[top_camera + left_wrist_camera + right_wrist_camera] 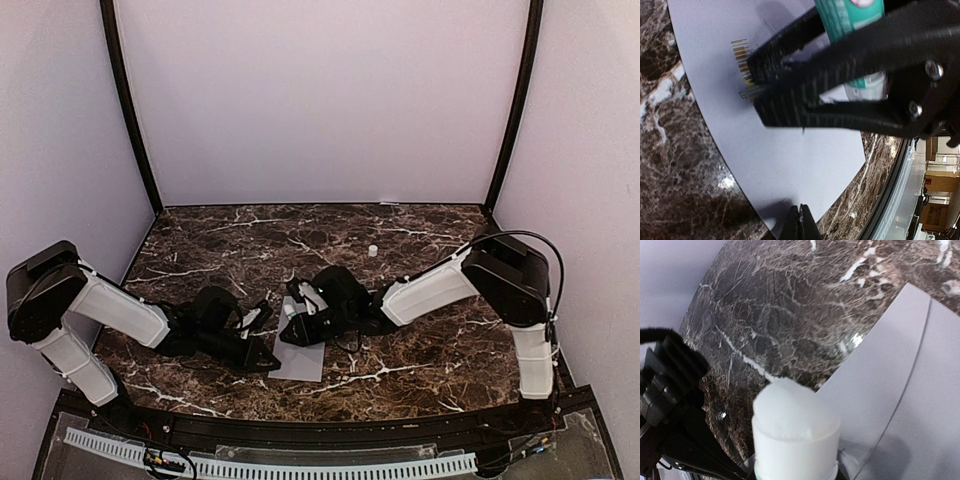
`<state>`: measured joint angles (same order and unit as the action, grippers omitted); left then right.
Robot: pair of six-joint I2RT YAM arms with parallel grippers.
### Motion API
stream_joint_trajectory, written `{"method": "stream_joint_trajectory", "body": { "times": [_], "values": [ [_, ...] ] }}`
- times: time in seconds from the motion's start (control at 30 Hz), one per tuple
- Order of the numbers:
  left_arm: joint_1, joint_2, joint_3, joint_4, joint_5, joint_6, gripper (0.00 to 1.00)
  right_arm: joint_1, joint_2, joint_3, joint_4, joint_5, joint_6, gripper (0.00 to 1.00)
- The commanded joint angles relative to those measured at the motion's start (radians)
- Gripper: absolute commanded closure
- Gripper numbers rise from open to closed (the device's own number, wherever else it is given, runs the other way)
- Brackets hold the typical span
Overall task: Place the letter into the envelope and seal it
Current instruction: Seal the envelope flap on the envelope.
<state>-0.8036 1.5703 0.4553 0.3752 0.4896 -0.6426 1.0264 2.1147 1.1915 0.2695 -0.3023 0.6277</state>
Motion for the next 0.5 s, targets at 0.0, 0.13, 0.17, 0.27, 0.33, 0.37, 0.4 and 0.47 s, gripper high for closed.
{"method": "stream_joint_trajectory", "body": {
  "times": [0.0,0.13,0.17,0.27,0.33,0.37,0.4,0.47],
  "values": [
    [-0.005,-0.007,-0.027,-0.082,-0.023,0.013,1.00,0.051,-0.030,-0.045,-0.022,-0.046,-0.013,1.00],
    [-0.005,-0.013,-0.028,-0.089,-0.026,0.012,1.00,0.062,-0.061,-0.076,-0.027,-0.028,-0.005,1.00],
    [-0.005,-0.013,-0.029,-0.090,-0.027,0.013,1.00,0.060,-0.065,-0.079,-0.036,-0.010,0.002,1.00],
    [-0.005,-0.015,-0.029,-0.091,-0.028,0.011,1.00,0.048,-0.070,-0.071,-0.074,0.052,0.012,1.00],
    [-0.005,-0.016,-0.030,-0.091,-0.028,0.011,1.00,0.032,-0.070,-0.071,-0.077,0.068,0.024,1.00],
    [-0.005,-0.018,-0.030,-0.093,-0.028,0.011,1.00,0.024,-0.070,-0.073,-0.075,0.073,0.027,1.00],
    [-0.005,-0.020,-0.030,-0.094,-0.029,0.011,1.00,0.018,-0.070,-0.073,-0.075,0.074,0.027,1.00],
    [-0.005,-0.023,-0.031,-0.099,-0.031,0.012,1.00,0.006,-0.070,-0.071,-0.077,0.078,0.023,1.00]
  ]
}}
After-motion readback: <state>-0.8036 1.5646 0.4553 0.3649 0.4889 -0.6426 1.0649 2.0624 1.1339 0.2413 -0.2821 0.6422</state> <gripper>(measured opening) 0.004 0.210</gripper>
